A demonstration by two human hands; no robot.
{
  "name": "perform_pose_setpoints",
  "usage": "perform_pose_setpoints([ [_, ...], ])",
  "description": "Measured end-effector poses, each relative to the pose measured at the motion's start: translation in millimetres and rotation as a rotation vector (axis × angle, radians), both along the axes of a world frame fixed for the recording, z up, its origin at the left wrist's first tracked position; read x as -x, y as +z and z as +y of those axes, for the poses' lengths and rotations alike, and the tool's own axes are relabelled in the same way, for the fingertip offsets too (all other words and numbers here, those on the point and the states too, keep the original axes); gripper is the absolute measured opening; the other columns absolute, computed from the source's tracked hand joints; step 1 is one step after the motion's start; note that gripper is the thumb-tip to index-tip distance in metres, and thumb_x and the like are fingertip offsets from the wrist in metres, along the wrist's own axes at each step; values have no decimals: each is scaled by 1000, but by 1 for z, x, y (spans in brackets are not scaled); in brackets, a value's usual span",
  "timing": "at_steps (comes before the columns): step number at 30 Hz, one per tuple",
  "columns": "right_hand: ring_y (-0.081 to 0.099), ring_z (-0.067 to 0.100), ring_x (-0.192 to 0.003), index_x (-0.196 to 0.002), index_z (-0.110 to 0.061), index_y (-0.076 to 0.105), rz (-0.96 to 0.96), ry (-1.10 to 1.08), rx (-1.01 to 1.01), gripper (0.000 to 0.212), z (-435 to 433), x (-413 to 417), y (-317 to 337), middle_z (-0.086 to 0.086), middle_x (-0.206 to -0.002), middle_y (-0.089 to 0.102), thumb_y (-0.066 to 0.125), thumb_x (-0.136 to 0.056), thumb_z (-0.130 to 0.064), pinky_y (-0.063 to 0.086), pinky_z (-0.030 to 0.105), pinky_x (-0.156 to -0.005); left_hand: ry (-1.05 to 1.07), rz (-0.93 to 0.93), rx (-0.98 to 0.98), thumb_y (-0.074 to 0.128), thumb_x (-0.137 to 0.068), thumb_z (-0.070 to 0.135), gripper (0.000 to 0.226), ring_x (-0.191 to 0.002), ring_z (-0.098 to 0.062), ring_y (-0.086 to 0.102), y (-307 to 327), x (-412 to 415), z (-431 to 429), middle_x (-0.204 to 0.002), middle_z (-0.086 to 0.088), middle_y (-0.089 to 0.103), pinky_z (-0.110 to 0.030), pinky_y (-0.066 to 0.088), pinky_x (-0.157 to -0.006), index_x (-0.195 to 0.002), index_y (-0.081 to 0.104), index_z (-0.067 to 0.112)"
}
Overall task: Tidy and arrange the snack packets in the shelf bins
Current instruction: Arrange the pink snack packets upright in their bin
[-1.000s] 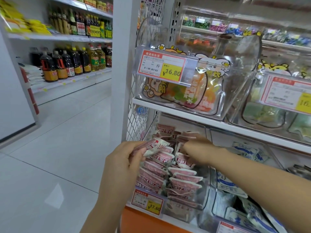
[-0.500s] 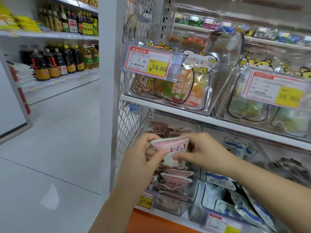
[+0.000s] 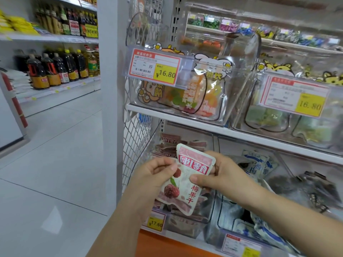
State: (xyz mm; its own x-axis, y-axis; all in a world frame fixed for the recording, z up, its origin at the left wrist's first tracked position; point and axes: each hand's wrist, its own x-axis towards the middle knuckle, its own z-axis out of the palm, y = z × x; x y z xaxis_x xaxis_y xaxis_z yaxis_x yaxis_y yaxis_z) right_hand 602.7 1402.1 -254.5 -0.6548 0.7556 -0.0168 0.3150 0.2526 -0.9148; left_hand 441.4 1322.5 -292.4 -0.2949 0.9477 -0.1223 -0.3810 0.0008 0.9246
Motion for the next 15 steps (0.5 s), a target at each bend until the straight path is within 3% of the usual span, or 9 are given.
perform_pose_setpoints([
  [2,71,12,-79,-111,-11,59,-1,-1,3,38,-3,-1,1,2,-90,75,72,-77,1,56,23,-67,-7,7,9,69,-73,16,9,-80,-31,71,2,1,-2,-79,-8,73,-43,57,-70,-82,70,17],
  [4,69,4,-71,-110,-14,59,-22,13,11,39,-7,-2,2,-5,-81,74,72,-77,2,51,16,-62,-76,32,28,69,-66,23,33,-81,-29,71,3,4,-4,-79,-6,73,-45,57,-75,-97,69,12],
  [7,67,1,-68,-103,-22,62,-55,32,19,35,-14,-6,1,-8,-76,73,71,-78,2,51,16,-60,-144,295,50,70,-71,29,28,-76,-17,71,6,6,-11,-75,0,73,-33,56,-70,-96,71,15],
  [10,66,4,-64,-89,-19,67,-29,14,50,22,-22,-9,0,-4,-71,73,70,-79,0,51,17,-60,27,551,39,68,-84,23,5,-69,-3,67,5,-4,-14,-72,4,72,-21,54,-64,-87,71,22],
  [12,62,-1,-54,-78,-17,66,-6,-17,78,20,-31,-12,-4,-9,-60,69,68,-80,4,46,12,-54,188,693,44,67,-85,25,2,-64,4,63,4,-14,-16,-70,7,68,-12,49,-54,-84,69,24],
  [15,68,9,-65,-76,-22,73,-23,-5,5,16,-44,-10,-5,-4,-73,74,73,-79,-7,51,20,-61,338,891,-81,64,-87,25,11,-73,6,58,5,-15,-18,-75,13,61,-10,47,-56,-78,61,31],
])
